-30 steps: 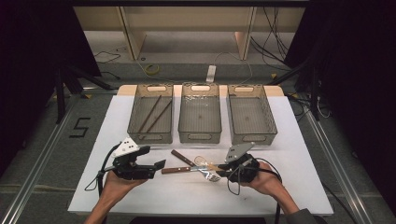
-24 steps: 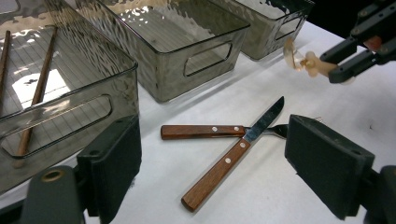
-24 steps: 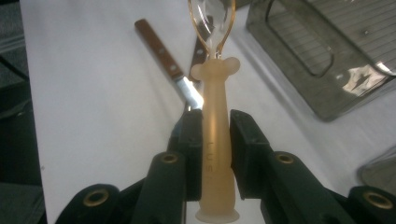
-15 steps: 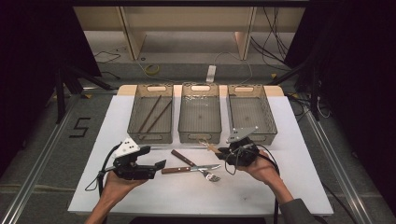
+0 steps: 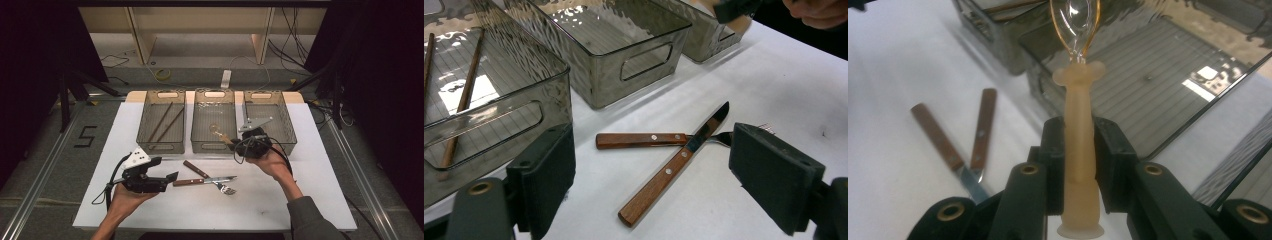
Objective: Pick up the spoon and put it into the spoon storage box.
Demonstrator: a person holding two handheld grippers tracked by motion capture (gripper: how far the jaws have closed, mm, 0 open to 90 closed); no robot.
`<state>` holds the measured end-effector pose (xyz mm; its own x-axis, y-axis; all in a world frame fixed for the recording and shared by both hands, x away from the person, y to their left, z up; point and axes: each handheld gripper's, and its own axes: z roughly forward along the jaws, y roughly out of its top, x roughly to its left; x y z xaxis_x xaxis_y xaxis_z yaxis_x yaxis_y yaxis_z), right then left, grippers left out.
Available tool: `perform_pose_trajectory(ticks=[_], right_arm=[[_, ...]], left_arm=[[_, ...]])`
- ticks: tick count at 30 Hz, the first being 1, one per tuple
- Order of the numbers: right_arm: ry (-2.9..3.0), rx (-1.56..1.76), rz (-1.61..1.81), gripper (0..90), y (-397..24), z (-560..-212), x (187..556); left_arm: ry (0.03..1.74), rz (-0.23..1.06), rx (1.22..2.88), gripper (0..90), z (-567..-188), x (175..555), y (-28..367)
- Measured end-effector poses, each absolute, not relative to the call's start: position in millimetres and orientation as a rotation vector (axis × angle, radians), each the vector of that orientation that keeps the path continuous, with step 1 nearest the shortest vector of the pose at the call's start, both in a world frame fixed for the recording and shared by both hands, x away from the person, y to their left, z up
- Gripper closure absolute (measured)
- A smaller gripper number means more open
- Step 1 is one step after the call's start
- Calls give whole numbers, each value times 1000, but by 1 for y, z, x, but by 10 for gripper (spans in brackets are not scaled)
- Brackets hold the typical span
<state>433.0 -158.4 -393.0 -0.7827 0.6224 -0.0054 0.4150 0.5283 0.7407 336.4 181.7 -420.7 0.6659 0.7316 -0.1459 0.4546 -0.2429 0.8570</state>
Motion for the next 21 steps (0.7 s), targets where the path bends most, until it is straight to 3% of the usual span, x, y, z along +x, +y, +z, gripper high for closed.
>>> perform_pose_trajectory(ticks=[21], right_arm=[[2416, 1052, 1071, 763, -125, -389, 492]], left_arm=[[924, 356, 1894, 182, -421, 336, 180]])
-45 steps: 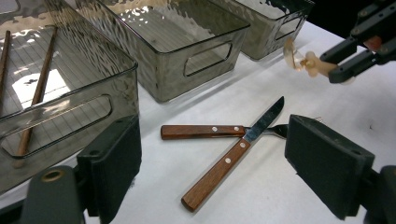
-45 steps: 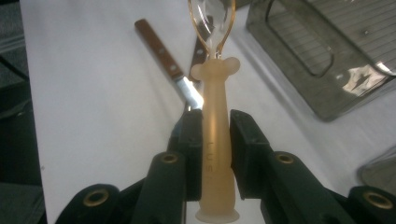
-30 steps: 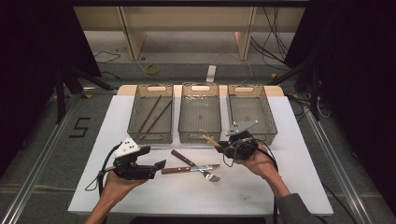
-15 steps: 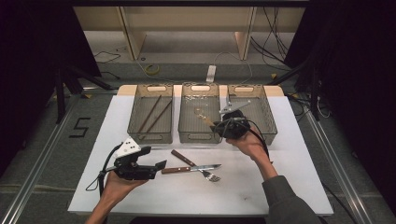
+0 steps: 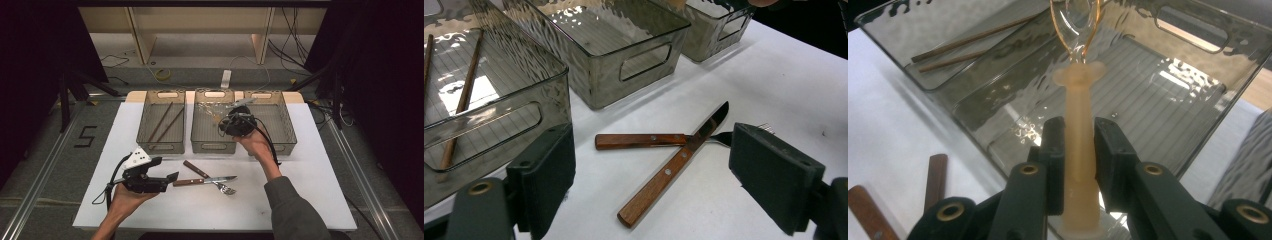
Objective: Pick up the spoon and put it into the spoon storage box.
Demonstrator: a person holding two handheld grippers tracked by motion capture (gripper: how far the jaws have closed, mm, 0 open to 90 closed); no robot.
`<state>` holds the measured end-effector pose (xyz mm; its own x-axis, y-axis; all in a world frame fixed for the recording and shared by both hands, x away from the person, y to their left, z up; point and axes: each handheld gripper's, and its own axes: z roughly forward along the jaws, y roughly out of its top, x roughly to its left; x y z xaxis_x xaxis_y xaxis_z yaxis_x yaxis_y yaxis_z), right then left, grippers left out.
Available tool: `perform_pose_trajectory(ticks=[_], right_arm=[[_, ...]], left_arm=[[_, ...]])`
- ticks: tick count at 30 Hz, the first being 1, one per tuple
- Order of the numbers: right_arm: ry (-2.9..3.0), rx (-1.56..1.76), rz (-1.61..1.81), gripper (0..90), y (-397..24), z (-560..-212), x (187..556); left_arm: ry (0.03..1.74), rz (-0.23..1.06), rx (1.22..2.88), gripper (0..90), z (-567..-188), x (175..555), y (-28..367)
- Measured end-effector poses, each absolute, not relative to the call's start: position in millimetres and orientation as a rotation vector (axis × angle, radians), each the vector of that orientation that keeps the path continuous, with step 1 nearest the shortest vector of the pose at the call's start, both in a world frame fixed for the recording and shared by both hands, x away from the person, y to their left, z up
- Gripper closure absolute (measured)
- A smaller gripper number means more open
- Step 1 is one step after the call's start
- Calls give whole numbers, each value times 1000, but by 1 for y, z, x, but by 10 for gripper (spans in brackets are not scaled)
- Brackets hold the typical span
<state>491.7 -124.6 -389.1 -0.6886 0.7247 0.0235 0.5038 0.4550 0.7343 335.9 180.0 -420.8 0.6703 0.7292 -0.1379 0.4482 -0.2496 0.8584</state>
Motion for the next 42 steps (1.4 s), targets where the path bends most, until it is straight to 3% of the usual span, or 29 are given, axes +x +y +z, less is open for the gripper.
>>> perform_pose_trajectory(ticks=[31, 34, 42], right_arm=[[2469, 1166, 979, 744, -106, -418, 515], [2489, 1189, 991, 597, -106, -419, 516], [2474, 1153, 1063, 474, -114, -403, 503]], left_arm=[[914, 337, 1906, 182, -422, 337, 174], [913, 334, 1907, 182, -422, 337, 174], [917, 328, 1903, 182, -422, 338, 174]])
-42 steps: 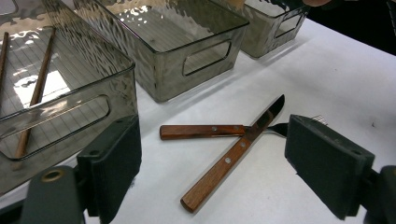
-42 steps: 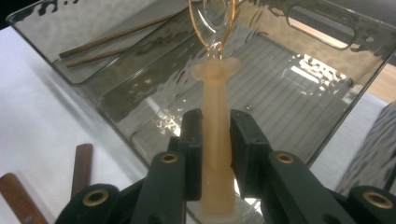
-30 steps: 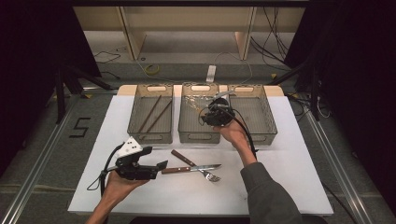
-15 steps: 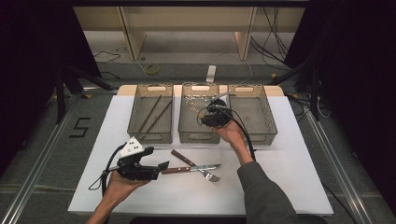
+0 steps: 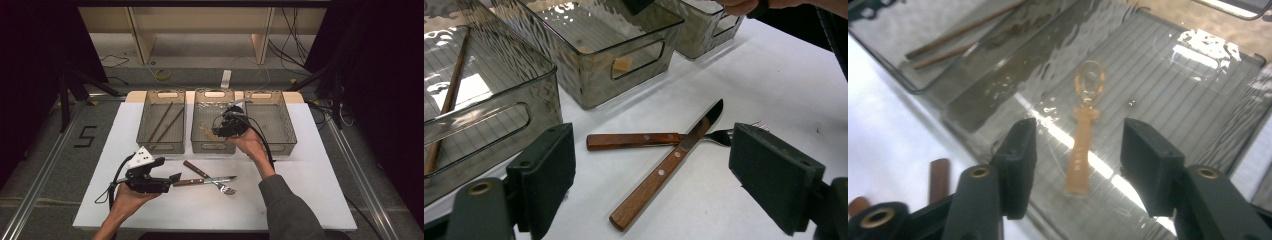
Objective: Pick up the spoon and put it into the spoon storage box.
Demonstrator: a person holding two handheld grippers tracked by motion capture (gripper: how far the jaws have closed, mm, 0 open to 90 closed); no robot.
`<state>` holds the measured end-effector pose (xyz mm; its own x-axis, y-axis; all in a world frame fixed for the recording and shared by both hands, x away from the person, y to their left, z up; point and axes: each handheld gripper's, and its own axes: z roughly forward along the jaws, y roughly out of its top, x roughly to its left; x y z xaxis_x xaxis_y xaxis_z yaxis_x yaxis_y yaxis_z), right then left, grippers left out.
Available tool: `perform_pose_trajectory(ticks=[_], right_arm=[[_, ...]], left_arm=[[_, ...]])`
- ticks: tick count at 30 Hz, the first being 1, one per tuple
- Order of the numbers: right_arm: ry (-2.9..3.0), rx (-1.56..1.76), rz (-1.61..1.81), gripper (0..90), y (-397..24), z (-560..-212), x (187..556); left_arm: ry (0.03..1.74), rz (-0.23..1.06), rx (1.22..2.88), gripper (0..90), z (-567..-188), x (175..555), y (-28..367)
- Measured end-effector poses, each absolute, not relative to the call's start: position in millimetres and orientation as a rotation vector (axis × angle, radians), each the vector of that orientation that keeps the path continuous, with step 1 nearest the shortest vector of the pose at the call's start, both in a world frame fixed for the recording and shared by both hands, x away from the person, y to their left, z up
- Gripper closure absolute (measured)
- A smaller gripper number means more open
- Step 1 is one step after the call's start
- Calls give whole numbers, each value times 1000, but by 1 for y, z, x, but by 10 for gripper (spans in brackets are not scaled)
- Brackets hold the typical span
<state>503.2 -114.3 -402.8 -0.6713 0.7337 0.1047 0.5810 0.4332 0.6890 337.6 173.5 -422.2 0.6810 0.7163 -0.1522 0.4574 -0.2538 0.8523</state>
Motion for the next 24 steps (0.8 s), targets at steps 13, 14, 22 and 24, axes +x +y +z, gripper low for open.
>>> perform_pose_trajectory(ticks=[13, 14, 22, 24], right_arm=[[2460, 1014, 1201, 365, -137, -384, 455], [2455, 1010, 1207, 362, -139, -384, 451], [2401, 1007, 1280, 338, -159, -387, 424], [2385, 1012, 1305, 338, -164, -388, 418]], left_arm=[[917, 321, 1928, 180, -423, 340, 174], [916, 322, 1931, 180, -423, 341, 174], [923, 314, 1939, 180, -426, 347, 173], [922, 318, 1943, 180, -427, 348, 173]])
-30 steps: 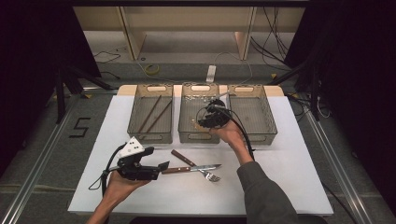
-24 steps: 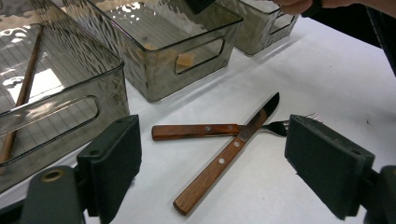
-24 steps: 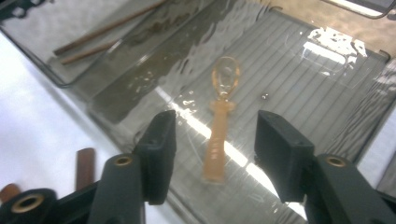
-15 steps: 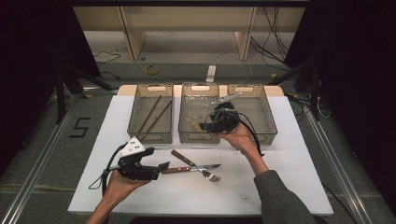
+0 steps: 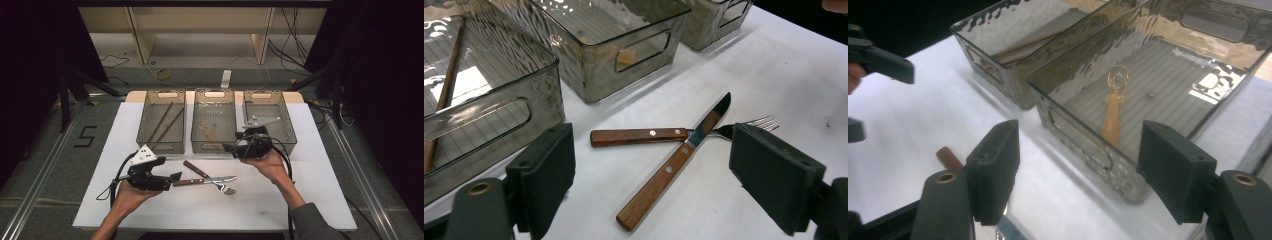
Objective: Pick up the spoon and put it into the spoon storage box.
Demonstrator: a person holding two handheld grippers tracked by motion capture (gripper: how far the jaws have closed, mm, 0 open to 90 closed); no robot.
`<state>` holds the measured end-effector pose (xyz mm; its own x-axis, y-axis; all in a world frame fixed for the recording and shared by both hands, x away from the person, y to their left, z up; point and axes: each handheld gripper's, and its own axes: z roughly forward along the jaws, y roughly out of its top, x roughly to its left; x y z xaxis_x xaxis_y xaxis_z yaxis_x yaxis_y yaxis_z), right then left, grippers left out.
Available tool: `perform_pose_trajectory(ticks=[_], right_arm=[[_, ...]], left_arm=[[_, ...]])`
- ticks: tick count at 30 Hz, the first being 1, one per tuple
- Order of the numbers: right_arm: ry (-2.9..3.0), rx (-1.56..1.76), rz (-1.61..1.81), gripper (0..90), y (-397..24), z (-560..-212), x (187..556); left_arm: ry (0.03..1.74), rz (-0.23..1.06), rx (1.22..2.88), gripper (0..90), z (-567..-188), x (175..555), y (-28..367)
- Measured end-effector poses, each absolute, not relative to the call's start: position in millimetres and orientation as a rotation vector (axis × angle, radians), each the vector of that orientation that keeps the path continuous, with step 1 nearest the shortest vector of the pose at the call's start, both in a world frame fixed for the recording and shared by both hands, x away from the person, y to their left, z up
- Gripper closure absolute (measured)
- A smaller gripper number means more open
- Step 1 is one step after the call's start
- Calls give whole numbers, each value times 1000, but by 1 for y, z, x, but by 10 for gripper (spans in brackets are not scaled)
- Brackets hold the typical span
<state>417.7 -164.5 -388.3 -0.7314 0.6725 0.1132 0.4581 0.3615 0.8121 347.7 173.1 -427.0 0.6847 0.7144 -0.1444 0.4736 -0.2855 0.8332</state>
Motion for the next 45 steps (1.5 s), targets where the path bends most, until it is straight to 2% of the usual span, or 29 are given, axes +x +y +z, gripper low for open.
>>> perform_pose_trajectory(ticks=[21, 45], right_arm=[[2313, 1049, 1418, 302, -213, -410, 366], [2291, 1082, 1462, 268, -231, -424, 342]], left_arm=[[916, 283, 2015, 180, -432, 356, 163], [889, 237, 2186, 181, -435, 371, 139]])
